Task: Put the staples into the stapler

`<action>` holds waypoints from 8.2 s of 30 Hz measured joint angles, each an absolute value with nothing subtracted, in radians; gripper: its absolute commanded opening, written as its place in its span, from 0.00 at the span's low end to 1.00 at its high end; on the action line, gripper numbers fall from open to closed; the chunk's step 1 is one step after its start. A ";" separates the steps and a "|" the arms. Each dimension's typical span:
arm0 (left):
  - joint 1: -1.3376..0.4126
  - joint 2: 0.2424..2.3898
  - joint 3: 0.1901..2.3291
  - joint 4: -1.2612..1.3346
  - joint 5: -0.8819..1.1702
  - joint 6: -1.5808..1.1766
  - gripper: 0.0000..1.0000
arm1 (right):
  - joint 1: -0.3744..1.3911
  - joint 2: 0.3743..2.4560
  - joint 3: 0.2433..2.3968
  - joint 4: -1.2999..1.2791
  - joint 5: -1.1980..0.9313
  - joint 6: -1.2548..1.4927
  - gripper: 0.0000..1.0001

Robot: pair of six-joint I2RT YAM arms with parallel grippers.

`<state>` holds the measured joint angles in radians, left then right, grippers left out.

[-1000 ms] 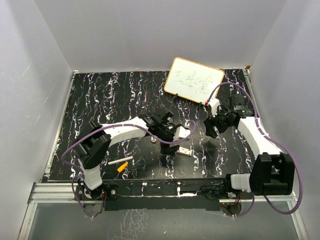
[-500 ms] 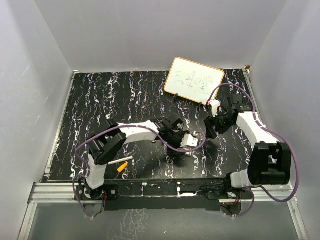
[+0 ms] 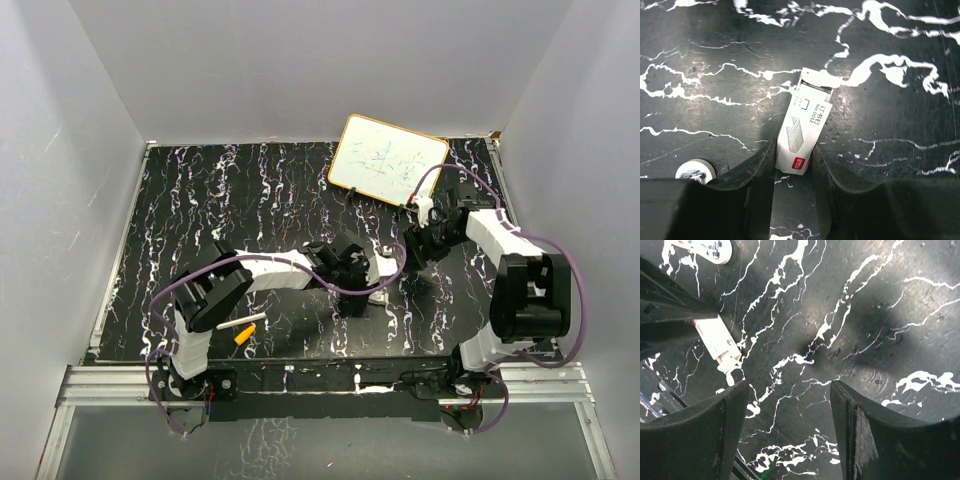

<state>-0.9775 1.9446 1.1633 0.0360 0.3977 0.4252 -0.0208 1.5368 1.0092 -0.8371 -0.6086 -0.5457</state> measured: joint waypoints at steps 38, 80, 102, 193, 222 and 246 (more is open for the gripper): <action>-1.024 1.954 1.137 0.196 0.062 -0.018 0.51 | 0.106 1.812 1.070 -0.776 -0.715 -0.420 0.37; -1.024 1.967 1.168 0.160 0.117 0.075 0.76 | 0.126 1.850 1.135 -0.812 -0.668 -0.417 0.08; -1.024 1.983 1.246 0.125 0.139 0.116 0.61 | 0.169 1.847 1.137 -0.857 -0.611 -0.412 0.08; -1.024 1.986 1.150 0.242 0.181 0.137 0.38 | 0.133 1.822 1.202 -0.886 -0.439 -0.494 0.08; -1.024 1.966 1.100 0.295 0.187 0.118 0.36 | 0.120 1.706 1.193 -0.887 -0.511 -0.520 0.32; -1.024 1.966 1.100 0.295 0.187 0.115 0.36 | 0.127 1.676 1.065 -0.814 -0.571 -0.490 0.32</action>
<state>-1.0245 1.9663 1.1000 0.2951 0.1867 0.1146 0.1272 1.6764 1.0653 -0.8139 -0.5713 -0.4900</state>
